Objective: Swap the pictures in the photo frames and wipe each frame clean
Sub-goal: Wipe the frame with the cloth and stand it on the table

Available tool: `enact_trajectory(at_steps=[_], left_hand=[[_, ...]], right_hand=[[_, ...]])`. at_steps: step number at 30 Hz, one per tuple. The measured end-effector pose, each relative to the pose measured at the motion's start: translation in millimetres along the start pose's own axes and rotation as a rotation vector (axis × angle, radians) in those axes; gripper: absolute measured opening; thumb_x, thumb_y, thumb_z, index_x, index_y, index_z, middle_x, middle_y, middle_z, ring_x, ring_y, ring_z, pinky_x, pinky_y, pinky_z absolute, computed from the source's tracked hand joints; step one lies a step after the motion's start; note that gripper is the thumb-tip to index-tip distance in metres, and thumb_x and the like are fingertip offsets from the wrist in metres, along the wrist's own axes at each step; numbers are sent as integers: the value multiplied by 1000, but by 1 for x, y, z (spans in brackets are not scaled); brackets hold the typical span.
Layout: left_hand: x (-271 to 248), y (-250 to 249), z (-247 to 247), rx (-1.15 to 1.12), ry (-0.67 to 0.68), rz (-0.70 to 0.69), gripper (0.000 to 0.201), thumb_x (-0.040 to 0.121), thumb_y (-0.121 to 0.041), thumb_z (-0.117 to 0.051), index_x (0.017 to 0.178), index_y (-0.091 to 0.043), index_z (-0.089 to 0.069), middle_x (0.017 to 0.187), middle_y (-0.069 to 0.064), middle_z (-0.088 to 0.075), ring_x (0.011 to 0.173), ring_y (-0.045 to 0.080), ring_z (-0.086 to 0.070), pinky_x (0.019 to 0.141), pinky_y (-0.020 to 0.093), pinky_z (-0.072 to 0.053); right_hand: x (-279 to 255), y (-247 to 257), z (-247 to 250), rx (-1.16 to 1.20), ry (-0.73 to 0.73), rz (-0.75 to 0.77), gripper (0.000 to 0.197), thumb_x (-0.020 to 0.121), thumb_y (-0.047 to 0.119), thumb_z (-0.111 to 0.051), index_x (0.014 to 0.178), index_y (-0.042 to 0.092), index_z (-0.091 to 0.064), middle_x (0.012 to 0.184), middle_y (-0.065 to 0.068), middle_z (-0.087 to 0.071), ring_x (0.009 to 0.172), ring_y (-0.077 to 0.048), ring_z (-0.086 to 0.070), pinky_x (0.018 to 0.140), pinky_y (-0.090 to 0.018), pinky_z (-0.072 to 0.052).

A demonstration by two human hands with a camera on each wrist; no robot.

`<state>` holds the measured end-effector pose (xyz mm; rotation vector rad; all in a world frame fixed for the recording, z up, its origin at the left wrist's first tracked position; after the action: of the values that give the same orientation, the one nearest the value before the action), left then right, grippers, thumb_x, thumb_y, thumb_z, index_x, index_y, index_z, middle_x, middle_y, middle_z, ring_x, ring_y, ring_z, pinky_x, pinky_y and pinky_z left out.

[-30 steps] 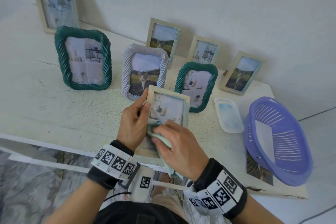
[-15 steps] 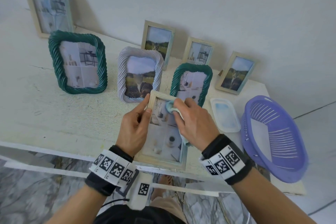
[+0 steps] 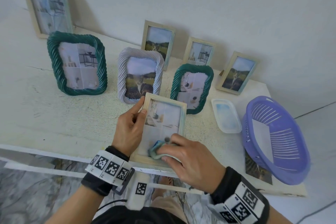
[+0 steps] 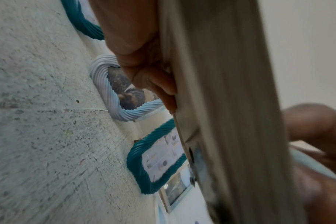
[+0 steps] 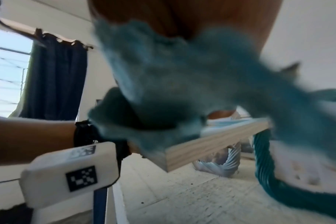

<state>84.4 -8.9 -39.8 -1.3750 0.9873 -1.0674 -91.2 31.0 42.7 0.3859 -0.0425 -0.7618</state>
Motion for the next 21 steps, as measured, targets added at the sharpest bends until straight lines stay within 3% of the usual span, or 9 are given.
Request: enact_trajectory(at_steps=[3, 6, 8, 11, 14, 17, 19, 21], left_hand=[[1, -4, -3, 7, -4, -18, 43, 93, -37, -50, 136, -34, -53, 80, 1, -55, 72, 15, -48, 67, 33, -45], [-2, -13, -7, 61, -4, -71, 41, 99, -23, -50, 140, -25, -49, 63, -3, -44, 54, 7, -34, 50, 20, -33], [-7, -17, -11, 59, 30, -82, 44, 96, -36, -48, 140, -31, -47, 70, 0, -49, 59, 11, -40, 52, 28, -38], [-12, -15, -14, 62, 61, -78, 46, 93, -47, -45, 139, -41, -47, 83, 2, -56, 73, 17, -51, 64, 54, -52], [-11, -17, -12, 57, 45, -81, 50, 93, -46, -45, 141, -36, -47, 84, 6, -60, 76, 19, -54, 71, 59, -51], [-10, -17, -9, 83, 37, -103, 50, 94, -46, -44, 142, -33, -45, 86, 1, -55, 78, 16, -52, 74, 60, -50], [-10, -21, -11, 105, 28, -118, 47, 96, -40, -45, 142, -31, -44, 80, -3, -51, 70, 12, -49, 64, 50, -52], [-11, -24, -14, 98, -7, -136, 42, 99, -24, -49, 141, -25, -45, 65, -9, -43, 56, 2, -39, 48, 27, -40]], right_hand=[[-1, 0, 10, -142, -45, -3, 19, 96, 32, -39, 100, 24, -55, 88, 7, -46, 49, -8, -39, 41, -19, -35], [7, -13, 20, -201, -137, -93, 9, 97, 25, -48, 100, 18, -53, 85, 5, -46, 43, -5, -29, 39, -13, -24], [17, -25, 27, -241, -201, -190, 9, 95, 20, -55, 101, 15, -51, 84, 1, -47, 41, -10, -28, 37, -20, -24], [30, -33, 34, -259, -266, -248, 12, 98, 23, -48, 104, 13, -49, 87, -5, -50, 46, -23, -44, 40, -33, -38], [38, -31, 34, -159, -280, -214, 21, 100, 28, -39, 107, 11, -51, 93, -5, -52, 60, -29, -54, 52, -41, -47], [42, -24, 30, -64, -306, -180, 20, 100, 26, -44, 108, 10, -54, 98, -6, -55, 72, -29, -58, 61, -42, -49], [44, -18, 27, -28, -335, -157, 19, 98, 24, -48, 107, 9, -56, 97, -7, -57, 75, -29, -59, 61, -40, -49], [45, -11, 25, 13, -357, -133, 22, 96, 25, -47, 107, 9, -57, 97, -7, -58, 79, -27, -59, 63, -39, -49]])
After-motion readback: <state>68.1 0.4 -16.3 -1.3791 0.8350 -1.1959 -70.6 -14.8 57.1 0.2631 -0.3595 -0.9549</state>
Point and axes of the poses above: each hand's wrist, its own x-axis towards the middle knuckle, its own z-axis out of the back of the hand, y = z × x, the point moved 3 cm from there along x, towards the middle knuckle
